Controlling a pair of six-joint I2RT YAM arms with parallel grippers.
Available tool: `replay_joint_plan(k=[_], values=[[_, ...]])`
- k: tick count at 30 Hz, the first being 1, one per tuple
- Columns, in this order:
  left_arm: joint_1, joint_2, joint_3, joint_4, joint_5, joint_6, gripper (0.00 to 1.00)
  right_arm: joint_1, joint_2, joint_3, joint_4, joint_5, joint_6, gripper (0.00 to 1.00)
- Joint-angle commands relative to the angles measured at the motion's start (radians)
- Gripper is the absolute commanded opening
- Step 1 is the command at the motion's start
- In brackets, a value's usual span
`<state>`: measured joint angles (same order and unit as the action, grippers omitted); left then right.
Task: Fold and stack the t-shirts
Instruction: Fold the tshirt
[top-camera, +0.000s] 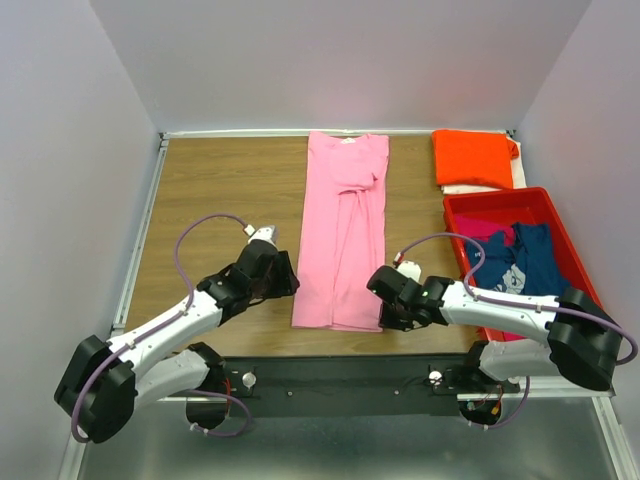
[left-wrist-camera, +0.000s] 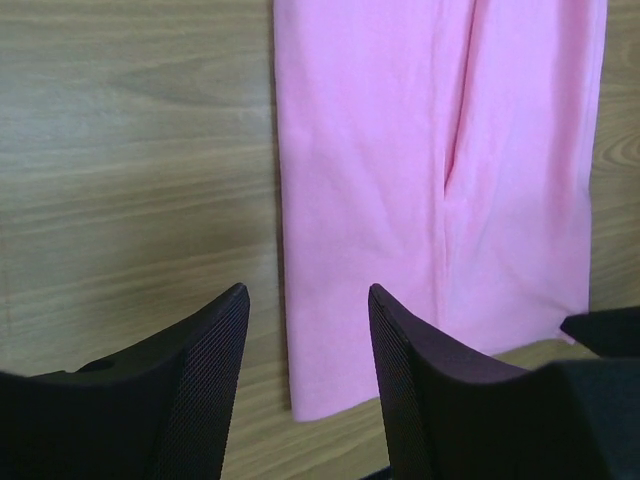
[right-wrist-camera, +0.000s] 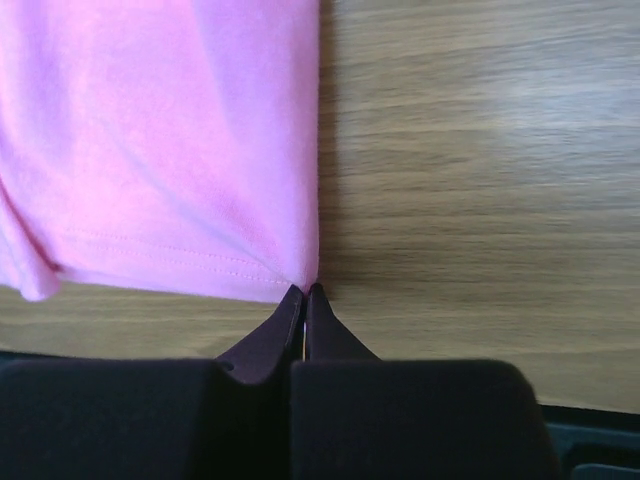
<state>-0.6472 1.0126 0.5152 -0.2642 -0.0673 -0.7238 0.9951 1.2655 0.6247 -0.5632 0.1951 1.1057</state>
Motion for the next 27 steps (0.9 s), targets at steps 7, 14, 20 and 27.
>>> replay_joint_plan(k=[7, 14, 20, 27], values=[[-0.1, 0.003, -0.049, 0.009, 0.012, -0.094, 0.56, 0.007, -0.009, -0.022, -0.127, 0.148, 0.069, 0.04], [-0.153, 0.0, -0.109, 0.037, 0.037, -0.152, 0.53, 0.007, -0.006, -0.019, -0.132, 0.159, 0.06, 0.04], [-0.247, 0.006, -0.121, 0.049, 0.029, -0.233, 0.52, 0.007, 0.003, -0.003, -0.132, 0.179, 0.043, 0.04], [-0.321, 0.041, -0.133, 0.069, 0.014, -0.299, 0.52, 0.007, 0.011, -0.005, -0.13, 0.181, 0.037, 0.03]])
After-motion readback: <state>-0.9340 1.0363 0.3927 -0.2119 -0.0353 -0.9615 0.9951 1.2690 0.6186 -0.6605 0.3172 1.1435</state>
